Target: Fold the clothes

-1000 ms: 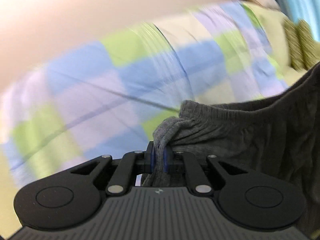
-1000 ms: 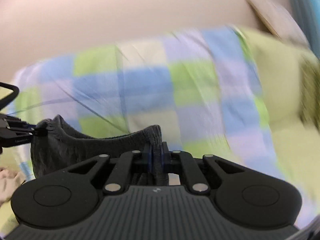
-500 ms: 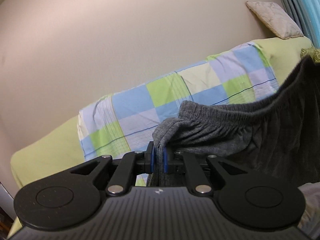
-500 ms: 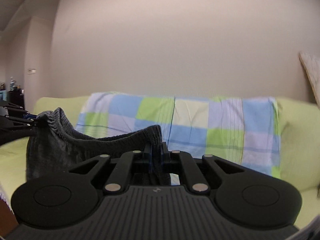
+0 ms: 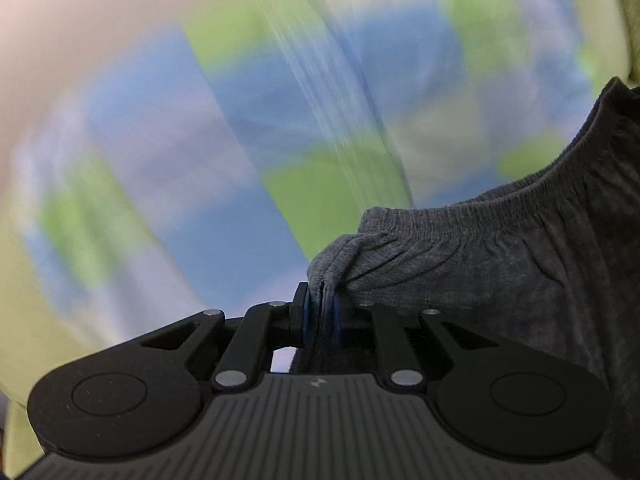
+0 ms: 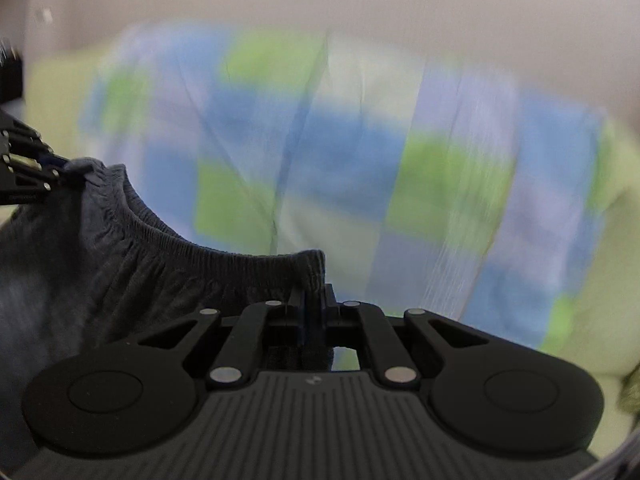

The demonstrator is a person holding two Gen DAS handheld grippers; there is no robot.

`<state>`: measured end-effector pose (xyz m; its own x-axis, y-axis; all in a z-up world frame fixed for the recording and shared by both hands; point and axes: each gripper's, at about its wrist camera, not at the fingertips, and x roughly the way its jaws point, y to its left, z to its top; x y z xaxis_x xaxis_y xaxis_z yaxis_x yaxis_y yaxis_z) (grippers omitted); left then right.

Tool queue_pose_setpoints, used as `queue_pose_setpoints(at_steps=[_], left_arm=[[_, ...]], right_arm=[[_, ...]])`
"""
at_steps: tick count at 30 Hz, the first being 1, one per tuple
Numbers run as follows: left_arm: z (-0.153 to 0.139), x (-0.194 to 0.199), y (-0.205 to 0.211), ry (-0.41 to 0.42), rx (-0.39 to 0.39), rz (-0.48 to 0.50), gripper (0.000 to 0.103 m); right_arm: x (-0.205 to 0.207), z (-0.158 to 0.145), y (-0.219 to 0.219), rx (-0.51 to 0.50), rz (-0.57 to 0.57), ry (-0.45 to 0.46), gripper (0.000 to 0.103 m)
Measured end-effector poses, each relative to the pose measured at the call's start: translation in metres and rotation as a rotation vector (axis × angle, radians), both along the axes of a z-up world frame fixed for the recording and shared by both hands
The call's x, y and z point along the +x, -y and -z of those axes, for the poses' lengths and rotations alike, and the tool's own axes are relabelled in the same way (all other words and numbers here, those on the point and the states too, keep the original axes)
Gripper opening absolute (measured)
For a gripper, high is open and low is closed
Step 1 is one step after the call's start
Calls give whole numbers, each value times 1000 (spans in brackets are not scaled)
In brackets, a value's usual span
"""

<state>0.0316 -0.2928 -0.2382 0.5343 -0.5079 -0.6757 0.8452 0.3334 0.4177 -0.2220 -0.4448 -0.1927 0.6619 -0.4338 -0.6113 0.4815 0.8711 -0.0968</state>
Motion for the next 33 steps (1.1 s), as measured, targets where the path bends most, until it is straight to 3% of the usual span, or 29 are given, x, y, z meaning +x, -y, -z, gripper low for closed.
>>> queue_pose_setpoints(at_steps=[3,5,7,9,11,13,15,17,20,22,25,29,33], left_arm=[[80,35,45,-14,147,-32,23],[103,47,56,-21,199,-36,33],[115,62,57,-25,206,2,46],[104,70,45,-39,181,29,53],[88,76,26,-67,149,32,53],[71,71,8,-54,136,23,50],[51,50,-18,-46,133,59,45],[39,24,-27,-99,139,136,45],[32,-70,-56,-260,179,367,46],[35,-122,-69,-355,208,464,48],[45,-192,-85,-469,256,521,48],[69,-247,-99,-387,334,537,48],[98,-280,-101,-198,431,539,48]], right_arm=[[63,93,52,141,40,-95,6],[91,137,72,233,112,-185,11],[93,146,74,240,167,-181,29],[78,140,68,237,236,-125,44],[44,128,56,259,311,-46,51],[1,113,40,323,375,4,52],[-53,100,18,403,436,10,52],[-84,99,11,455,466,0,51],[-137,100,-14,579,505,-55,48],[-155,102,-24,647,515,-62,44],[-166,109,-34,721,462,-83,43],[-176,122,-40,747,376,-100,43],[-193,142,-35,826,336,-57,43]])
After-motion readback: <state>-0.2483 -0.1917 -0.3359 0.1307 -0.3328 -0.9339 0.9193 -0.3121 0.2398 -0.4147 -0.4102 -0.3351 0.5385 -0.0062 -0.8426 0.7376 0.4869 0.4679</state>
